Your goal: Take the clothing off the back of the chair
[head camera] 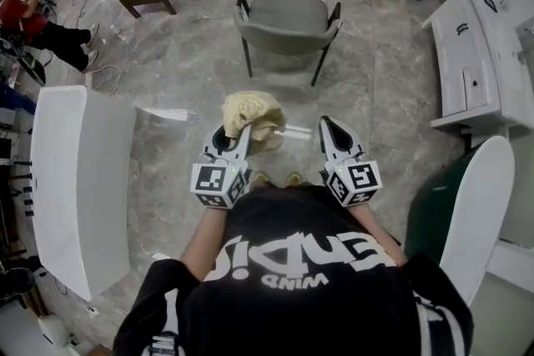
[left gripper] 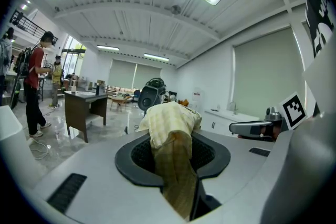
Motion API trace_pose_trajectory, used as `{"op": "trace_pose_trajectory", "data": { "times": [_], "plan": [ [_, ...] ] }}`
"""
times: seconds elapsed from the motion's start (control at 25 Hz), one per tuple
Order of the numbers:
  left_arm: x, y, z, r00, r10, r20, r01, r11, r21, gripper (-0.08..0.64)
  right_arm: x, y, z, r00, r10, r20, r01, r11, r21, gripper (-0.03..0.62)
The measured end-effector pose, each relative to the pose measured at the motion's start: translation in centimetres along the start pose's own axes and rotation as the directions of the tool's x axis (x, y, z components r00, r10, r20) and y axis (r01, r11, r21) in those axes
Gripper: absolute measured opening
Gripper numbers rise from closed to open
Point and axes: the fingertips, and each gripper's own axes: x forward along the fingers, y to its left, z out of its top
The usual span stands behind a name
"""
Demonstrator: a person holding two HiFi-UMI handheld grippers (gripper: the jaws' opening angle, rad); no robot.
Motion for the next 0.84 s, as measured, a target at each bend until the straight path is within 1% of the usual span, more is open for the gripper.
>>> {"op": "trace_pose_trajectory", "data": {
  "times": [0.32, 0.64, 0.84],
  "plan": [
    [0.3, 0.4, -0.1, 1.0, 0.005, -0.01, -0.005, 1.0, -0.005, 0.13, 0.4, -0.2, 0.0, 1.0, -0.003, -0.002, 0.003, 1.0, 0.0, 0.014],
    [0.6, 0.5, 0.4, 1.0, -0.015, -0.01, 0.015, 1.0, -0.003, 0.13, 0.8, 0.2, 0.3, 1.0, -0.006, 0.0, 0.006, 1.0, -0.004, 0.014],
    [0.3, 1.2, 0.3, 0.999, -0.023, -0.023, 0.023, 1.0, 0.005, 0.13, 1.0, 0.6, 0.2, 1.0, -0.015, -0.002, 0.015, 1.0, 0.004, 0.014]
  ]
}}
